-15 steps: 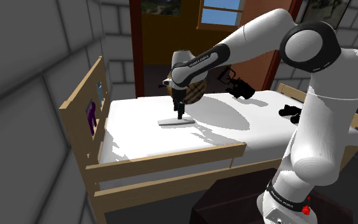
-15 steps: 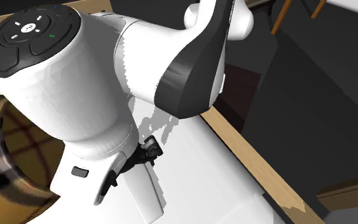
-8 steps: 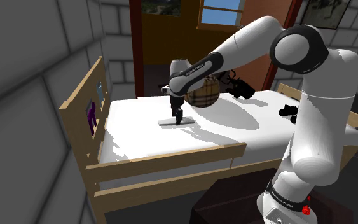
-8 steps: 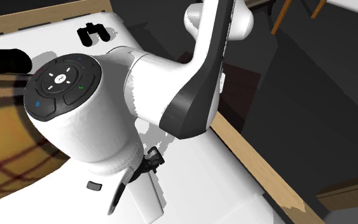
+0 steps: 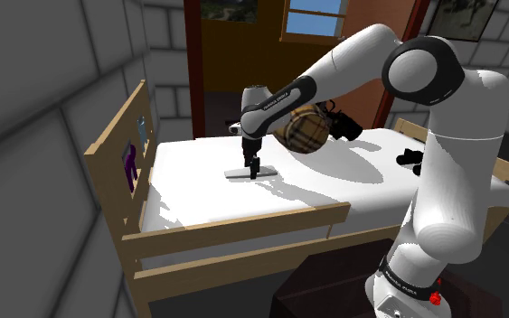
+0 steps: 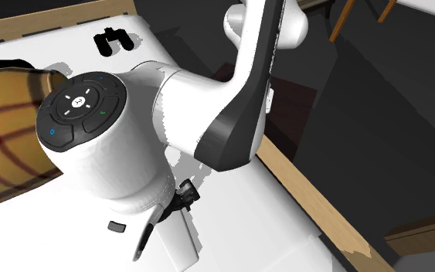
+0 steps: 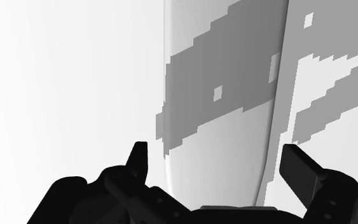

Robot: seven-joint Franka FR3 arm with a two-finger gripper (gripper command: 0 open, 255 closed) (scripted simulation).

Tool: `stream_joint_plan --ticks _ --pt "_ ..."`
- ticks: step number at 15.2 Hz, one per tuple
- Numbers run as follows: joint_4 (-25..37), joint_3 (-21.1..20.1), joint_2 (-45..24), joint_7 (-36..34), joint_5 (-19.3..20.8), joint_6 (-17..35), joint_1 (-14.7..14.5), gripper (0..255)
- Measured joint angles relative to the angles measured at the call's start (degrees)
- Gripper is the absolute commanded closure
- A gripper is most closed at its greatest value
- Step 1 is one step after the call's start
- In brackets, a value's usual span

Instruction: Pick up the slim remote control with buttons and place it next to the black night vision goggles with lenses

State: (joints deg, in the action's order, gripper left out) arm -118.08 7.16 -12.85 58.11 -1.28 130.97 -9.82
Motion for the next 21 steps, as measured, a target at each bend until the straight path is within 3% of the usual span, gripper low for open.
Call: stream_joint_plan --ticks 10,21 --pt "0.0 0.0 0.0 0.0 0.0 0.0 0.0 255" --pt "3.0 0.1 4.0 -0.5 0.7 -7.0 -0.2 255"
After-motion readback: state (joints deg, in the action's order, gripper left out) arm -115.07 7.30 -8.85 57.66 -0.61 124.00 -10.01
